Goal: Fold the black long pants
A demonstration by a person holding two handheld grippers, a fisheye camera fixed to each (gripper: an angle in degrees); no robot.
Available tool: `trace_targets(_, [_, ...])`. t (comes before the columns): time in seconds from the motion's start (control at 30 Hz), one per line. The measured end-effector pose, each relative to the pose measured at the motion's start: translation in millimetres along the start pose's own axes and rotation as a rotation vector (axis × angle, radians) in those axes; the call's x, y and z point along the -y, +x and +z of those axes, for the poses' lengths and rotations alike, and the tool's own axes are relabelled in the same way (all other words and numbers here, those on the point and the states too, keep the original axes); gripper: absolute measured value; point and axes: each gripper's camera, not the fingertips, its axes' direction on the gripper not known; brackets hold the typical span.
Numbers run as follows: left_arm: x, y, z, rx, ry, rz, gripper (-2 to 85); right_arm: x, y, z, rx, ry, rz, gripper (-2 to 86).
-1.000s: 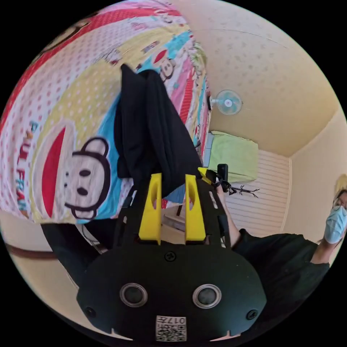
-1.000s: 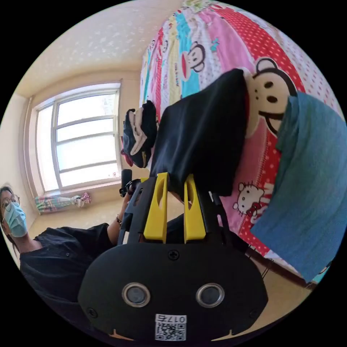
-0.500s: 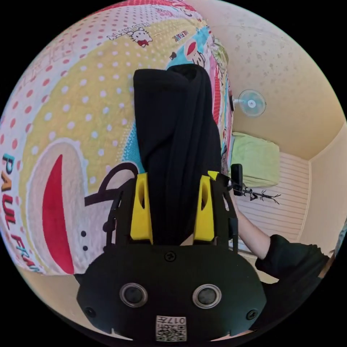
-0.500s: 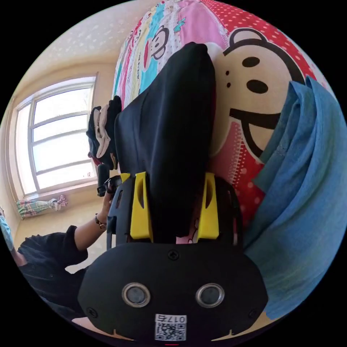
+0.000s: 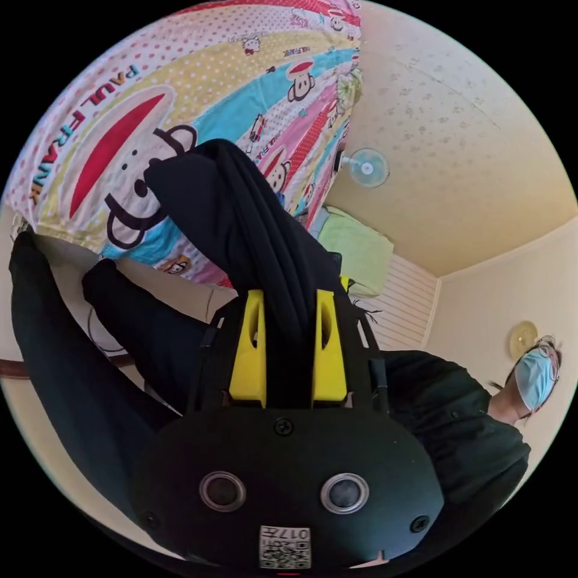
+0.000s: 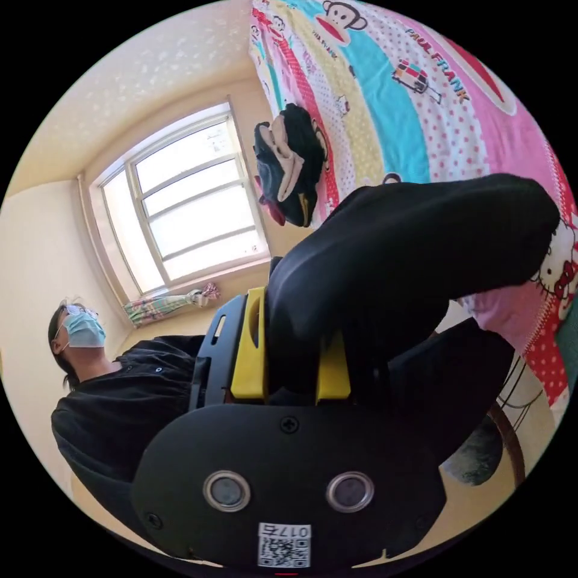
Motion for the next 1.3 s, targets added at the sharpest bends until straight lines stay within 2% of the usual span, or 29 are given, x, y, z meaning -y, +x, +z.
trace_targets(0.13, [-26, 57, -107, -0.012, 0.227, 0.122, 12.1, 53, -80, 80, -0.008, -0.071, -0.192, 11.0])
trace_targets(0.23, [-43, 119, -214, 0.052, 0.424, 0.317, 12.0, 111, -154, 163, 0.027, -0.118, -0.412, 11.0])
trace_targets(0.3, [-56, 169, -296, 0.197, 0.551, 0.472, 12.2, 163, -210, 237, 0.022, -0.172, -0.597, 10.8])
trace_targets(0.4, [-60, 203, -383, 0.413, 0.699, 0.598, 12.3, 229, -260, 326, -0.066, -0.21, -0.715, 10.7])
trace_targets(0.43, [-56, 204, -399, 0.433, 0.715, 0.601, 12.2, 241, -266, 343, -0.092, -0.212, -0.724, 10.7])
trace_targets(0.53, [-24, 175, -469, 0.439, 0.755, 0.489, 12.2, 307, -265, 422, -0.171, -0.229, -0.682, 11.0])
trace_targets(0.63, [12, 111, -510, 0.518, 0.787, 0.295, 12.5, 366, -212, 492, -0.301, -0.207, -0.505, 12.2])
trace_targets(0.7, [40, 29, -523, 0.526, 0.681, -0.103, 14.6, 393, -146, 531, -0.595, -0.214, -0.209, 13.7])
trace_targets(0.73, [42, 10, -524, 0.493, 0.622, -0.194, 15.6, 394, -134, 536, -0.642, -0.227, -0.142, 14.0])
trace_targets(0.77, [38, -16, -523, 0.317, 0.577, -0.219, 16.6, 387, -127, 538, -0.565, -0.227, -0.126, 13.8])
trace_targets(0.8, [15, -26, -529, 0.173, 0.667, -0.181, 16.6, 372, -132, 535, -0.5, -0.203, -0.162, 13.4])
trace_targets(0.87, [-21, -27, -535, 0.108, 0.722, -0.156, 14.5, 342, -146, 522, -0.515, -0.184, -0.211, 12.3])
trace_targets(1.0, [-92, -11, -536, 0.023, 0.744, -0.15, 13.0, 256, -169, 460, -0.719, -0.09, -0.175, 7.8])
trace_targets(1.13, [-105, 43, -534, 0.209, 0.629, -0.047, 9.0, 171, -171, 386, -0.88, 0.076, 0.058, 3.0])
trace_targets(1.2, [-90, 96, -522, 0.344, 0.526, 0.097, 8.3, 102, -175, 346, -0.93, 0.263, 0.208, 1.7])
trace_targets(1.3, [-63, 176, -478, 0.473, 0.331, 0.355, 4.2, 11, -191, 319, -0.948, 0.475, 0.229, 1.0])
